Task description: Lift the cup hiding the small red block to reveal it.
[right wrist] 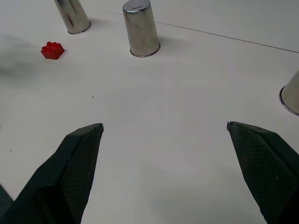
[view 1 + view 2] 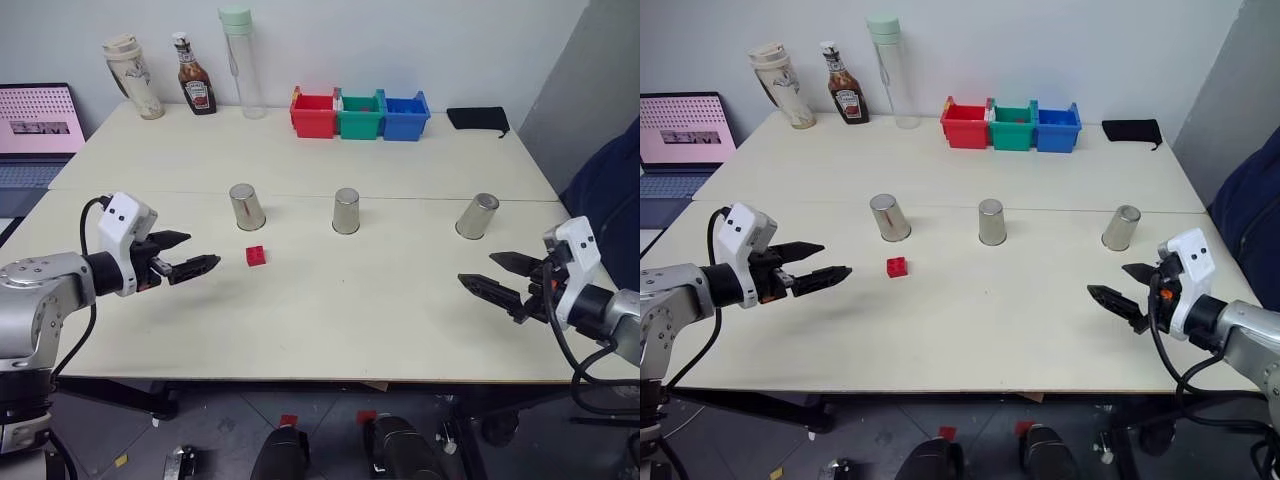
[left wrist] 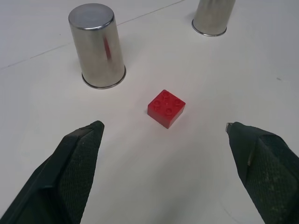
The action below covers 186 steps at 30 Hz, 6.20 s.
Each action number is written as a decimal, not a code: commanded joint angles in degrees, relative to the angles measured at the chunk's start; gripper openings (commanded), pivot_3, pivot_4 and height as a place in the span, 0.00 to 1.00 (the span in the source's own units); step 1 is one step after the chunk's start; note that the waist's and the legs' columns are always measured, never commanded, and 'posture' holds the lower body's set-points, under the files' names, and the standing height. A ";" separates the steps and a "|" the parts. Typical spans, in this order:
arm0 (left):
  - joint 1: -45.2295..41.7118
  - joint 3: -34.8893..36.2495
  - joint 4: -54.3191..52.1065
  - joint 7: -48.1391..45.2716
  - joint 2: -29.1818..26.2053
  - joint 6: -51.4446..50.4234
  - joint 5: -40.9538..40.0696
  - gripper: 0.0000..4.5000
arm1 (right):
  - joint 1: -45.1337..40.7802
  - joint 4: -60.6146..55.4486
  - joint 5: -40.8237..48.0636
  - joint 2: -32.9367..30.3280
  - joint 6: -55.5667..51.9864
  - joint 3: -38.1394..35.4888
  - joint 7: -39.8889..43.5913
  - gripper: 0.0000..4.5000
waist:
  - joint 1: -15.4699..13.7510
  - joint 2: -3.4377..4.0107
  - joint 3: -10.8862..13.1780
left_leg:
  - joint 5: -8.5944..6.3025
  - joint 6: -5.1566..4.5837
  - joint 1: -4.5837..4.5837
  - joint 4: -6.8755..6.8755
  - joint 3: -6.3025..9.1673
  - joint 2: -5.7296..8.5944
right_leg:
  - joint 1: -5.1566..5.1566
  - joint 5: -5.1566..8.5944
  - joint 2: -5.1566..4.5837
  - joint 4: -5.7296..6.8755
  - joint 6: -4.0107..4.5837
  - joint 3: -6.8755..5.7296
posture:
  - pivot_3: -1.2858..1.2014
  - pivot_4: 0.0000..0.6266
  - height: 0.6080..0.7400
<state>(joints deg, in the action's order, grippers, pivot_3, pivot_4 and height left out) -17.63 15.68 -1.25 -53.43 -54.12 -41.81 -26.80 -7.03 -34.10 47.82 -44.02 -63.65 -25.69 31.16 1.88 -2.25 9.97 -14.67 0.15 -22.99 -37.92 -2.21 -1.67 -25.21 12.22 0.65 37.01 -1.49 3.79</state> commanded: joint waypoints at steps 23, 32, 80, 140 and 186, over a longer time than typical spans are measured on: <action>-1.85 0.28 -2.70 -3.79 -4.04 -3.35 -1.19 0.99 | -0.04 -0.70 2.78 -1.67 1.54 -0.77 -0.78 1.00 | 0.00 0.00 0.00 | 0.00 0.00 0.00 0.02 -0.01 0.01 | -0.01 0.00 0.01 0.01 0.00 0.00 | 0.52 0.24 1.00; -2.15 0.06 -3.05 -3.81 -3.85 -3.77 -1.39 0.99 | -0.03 0.02 3.54 -2.32 1.72 -1.38 -1.09 1.00 | 0.00 0.00 0.00 | 0.00 0.00 0.01 0.01 -0.01 0.00 | 0.00 0.00 0.01 0.03 0.00 0.00 | 0.52 0.24 1.00; -4.25 -1.95 2.68 -6.91 -5.02 1.80 0.90 0.99 | 1.81 1.08 2.87 -1.56 4.31 -0.14 -2.20 1.00 | -0.01 0.00 0.00 | 0.00 0.00 0.02 -0.02 -0.01 0.01 | 0.01 -0.02 0.02 0.08 -0.03 0.00 | 0.52 0.24 1.00; 1.94 -10.09 -18.94 9.51 17.88 8.34 1.88 0.99 | -38.47 62.40 -33.20 30.25 46.62 32.55 -4.83 1.00 | 0.37 -0.13 -0.08 | 0.03 0.02 0.05 -0.16 -0.12 0.01 | 0.01 -0.58 0.08 0.19 -0.05 0.14 | 0.52 0.24 1.00; -4.17 -13.29 -14.13 15.94 25.42 10.05 3.86 1.00 | -59.56 95.48 -38.93 38.01 67.90 21.38 2.91 0.57 | 1.43 -0.05 -0.04 | 0.03 0.02 0.04 -0.09 -0.09 0.02 | 0.00 -0.62 0.06 0.21 0.00 0.14 | 0.52 0.24 1.00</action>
<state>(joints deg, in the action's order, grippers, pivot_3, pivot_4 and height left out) -21.69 1.07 -13.62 -37.75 -28.15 -32.16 -22.59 -65.02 67.85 6.09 -4.67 5.56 -2.17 31.96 3.31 -2.30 9.93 -14.64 0.17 -22.96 -38.01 -2.29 -1.65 -25.22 11.60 0.71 37.21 -1.49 3.93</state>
